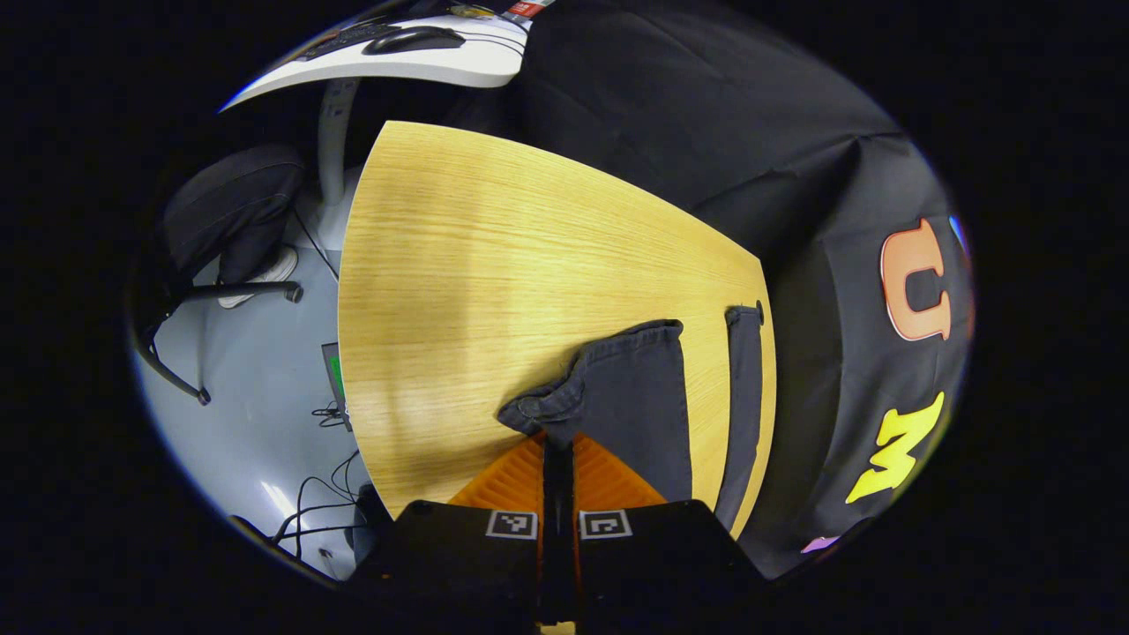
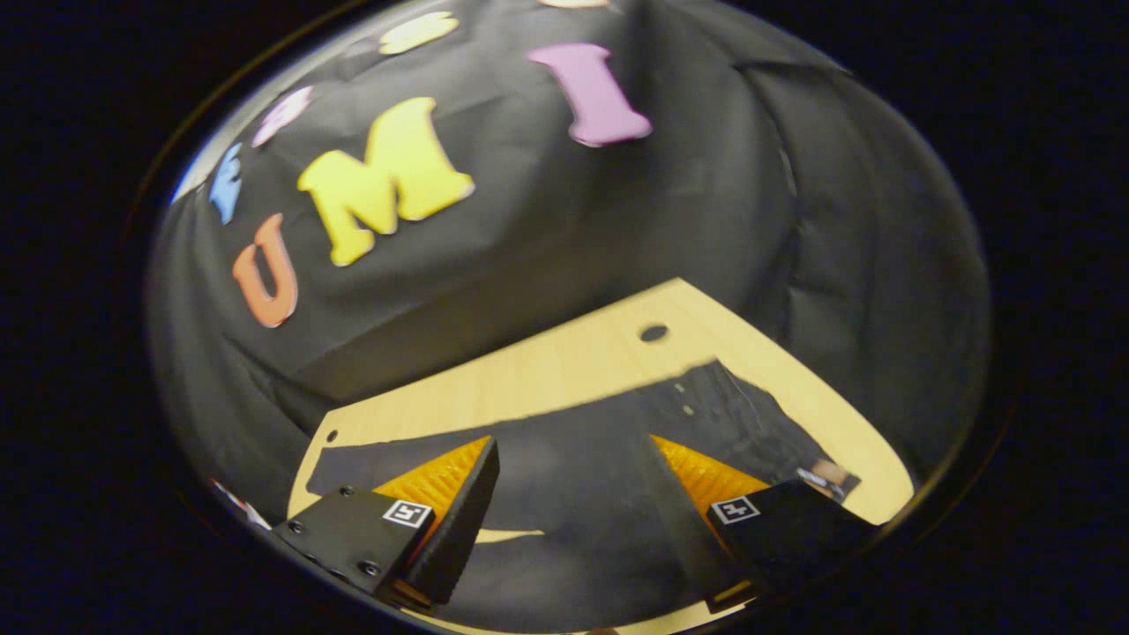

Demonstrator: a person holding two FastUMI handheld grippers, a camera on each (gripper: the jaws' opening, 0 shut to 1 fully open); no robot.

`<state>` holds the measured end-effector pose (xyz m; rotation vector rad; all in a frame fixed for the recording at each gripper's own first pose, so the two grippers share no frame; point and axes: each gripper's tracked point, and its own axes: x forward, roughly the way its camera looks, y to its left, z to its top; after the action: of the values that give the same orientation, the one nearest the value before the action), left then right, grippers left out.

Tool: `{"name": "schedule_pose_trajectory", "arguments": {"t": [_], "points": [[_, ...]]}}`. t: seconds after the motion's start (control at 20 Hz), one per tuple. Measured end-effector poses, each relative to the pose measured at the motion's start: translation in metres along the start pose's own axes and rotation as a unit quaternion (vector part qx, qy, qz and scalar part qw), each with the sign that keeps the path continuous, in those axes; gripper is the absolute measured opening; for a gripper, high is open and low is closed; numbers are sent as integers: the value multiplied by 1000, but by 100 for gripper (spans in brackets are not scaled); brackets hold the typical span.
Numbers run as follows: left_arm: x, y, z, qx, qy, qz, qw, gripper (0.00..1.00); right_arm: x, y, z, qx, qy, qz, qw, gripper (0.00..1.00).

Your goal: Grasp the waist and the cuffs of the jeans and fold them to make the two legs overlap; first hold the waist and fold one-third of the jeans toward the cuffs, then hold the cuffs and fold the remaining one-third in the same direction to finish folding.

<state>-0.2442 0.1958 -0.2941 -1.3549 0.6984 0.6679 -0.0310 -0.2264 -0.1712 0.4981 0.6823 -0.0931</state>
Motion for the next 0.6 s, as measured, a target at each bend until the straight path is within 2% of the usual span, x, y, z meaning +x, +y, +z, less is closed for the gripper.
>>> {"name": "schedule_pose_trajectory", "arguments": {"t": [0.05, 0.1, 0.15, 0.25, 0.35, 0.45, 0.6], "points": [[0, 0, 0, 0, 1, -1, 1000, 4, 1, -32, 0, 22, 4, -28, 999, 93], [0, 0, 0, 0, 3, -1, 1000, 4, 0, -67, -1, 34, 9, -56, 998, 98], [0, 0, 0, 0, 6, 0, 1000, 4, -3, -94, -7, 46, 16, -77, 996, 98], [0, 0, 0, 1, 9, 1, 1000, 4, -5, -123, -25, 70, 45, -109, 991, 98], [-1, 0, 0, 2, 10, 0, 1000, 4, -4, -138, -52, 83, 86, -128, 985, 98], [0, 0, 0, 0, 12, 0, 1000, 4, -2, -141, -70, 94, 114, -130, 980, 98], [0, 0, 0, -3, 15, -1, 1000, 4, -5, -157, -84, 145, 130, -146, 970, 98]]}}
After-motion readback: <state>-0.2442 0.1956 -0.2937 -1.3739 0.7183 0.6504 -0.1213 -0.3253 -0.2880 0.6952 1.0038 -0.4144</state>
